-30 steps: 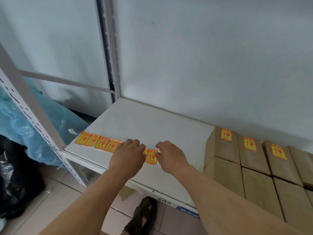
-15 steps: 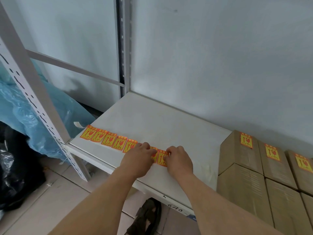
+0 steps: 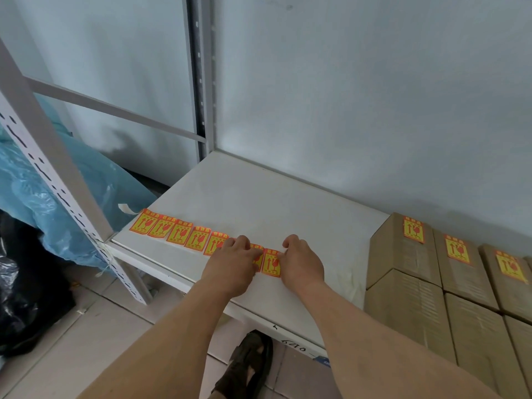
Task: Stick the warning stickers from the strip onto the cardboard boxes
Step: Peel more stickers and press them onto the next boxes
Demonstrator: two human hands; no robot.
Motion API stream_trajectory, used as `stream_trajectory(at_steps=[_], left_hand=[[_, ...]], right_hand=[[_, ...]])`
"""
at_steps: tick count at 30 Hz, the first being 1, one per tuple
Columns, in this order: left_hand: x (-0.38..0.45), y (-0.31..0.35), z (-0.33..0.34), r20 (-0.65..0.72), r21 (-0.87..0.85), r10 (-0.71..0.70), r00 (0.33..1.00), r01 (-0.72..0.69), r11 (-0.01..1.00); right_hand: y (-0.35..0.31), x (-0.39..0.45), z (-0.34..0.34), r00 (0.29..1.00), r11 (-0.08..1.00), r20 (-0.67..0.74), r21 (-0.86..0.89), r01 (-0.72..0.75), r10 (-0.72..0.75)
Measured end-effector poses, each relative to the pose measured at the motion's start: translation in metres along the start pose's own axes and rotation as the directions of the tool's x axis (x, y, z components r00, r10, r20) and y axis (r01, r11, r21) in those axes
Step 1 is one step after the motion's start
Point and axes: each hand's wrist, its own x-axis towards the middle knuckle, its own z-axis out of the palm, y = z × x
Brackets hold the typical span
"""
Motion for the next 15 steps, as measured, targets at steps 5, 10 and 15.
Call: stream_trajectory(at_steps=[5,10,15], left_hand=[[-0.0015,0.0004,-0.0017,0.005,-0.003,-0.002,1.0,0.002,1.0],[-0.0006,0.0003,-0.0017,0.01,-0.019,-0.012,1.0,0.012,1.0],[-0.001,0.0007,-0.0018,0.011,-0.027,-0.012,1.0,0.013,1.0]], right_hand=[[-0.0002,-0.0019,-0.0005,1.0,0.999,0.017,-0.031,0.012,-0.012],[0.0007,-0.0021,-0.0006,1.0,1.0,-0.003,0.007,0.022,-0.022],[-0.0013,-0.0029,-0.0004,0.999,0.998,-0.002,-0.043,0.042,-0.042]])
